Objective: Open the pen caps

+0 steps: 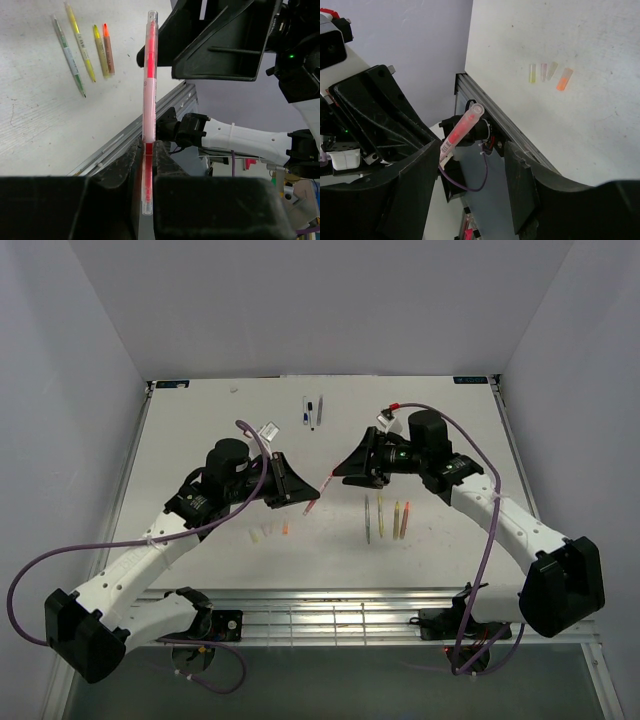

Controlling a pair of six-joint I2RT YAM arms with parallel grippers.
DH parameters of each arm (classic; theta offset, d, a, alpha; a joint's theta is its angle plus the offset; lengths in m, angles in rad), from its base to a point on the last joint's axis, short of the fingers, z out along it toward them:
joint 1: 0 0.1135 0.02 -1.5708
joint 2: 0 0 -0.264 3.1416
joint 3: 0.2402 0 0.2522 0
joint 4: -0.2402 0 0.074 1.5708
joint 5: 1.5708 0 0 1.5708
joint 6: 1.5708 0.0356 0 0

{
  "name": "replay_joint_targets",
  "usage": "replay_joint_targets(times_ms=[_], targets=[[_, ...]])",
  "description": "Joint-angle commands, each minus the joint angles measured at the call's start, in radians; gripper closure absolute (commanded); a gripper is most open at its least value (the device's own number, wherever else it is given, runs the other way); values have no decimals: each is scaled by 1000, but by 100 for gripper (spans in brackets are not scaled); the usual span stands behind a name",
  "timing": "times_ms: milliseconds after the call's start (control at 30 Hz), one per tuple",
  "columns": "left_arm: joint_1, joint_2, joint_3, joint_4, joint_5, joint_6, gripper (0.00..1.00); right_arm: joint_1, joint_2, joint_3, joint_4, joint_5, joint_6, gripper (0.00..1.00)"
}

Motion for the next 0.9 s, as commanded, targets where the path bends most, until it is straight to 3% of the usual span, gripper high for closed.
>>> replay_joint_targets(times_ms=[0,233,333,433,467,533,633,667,867], targets=[[-10,-16,1,23,-5,-24,100,42,17,-3,93,2,66,40],[-18,-18,4,21,-13,-22,100,77,48,-6,176,2,128,43],[-18,-10,13,25,-15,-19,100,99,60,-10,194,3,155,49],[-18,7,33,25,-8,-5,100,114,69,-32,234,2,187,63],[-18,8,38,25,-8,-1,100,116,71,-38,246,0,194,76],[-18,10,44,21,-10,5,100,119,71,-55,266,5,207,90],[-18,8,43,-3,-13,18,76,120,66,-56,268,13,210,92],[-18,2,37,-5,-10,21,64,119,63,-56,266,14,211,92],[-18,-37,-9,-20,4,27,50,119,57,-61,268,19,214,92]])
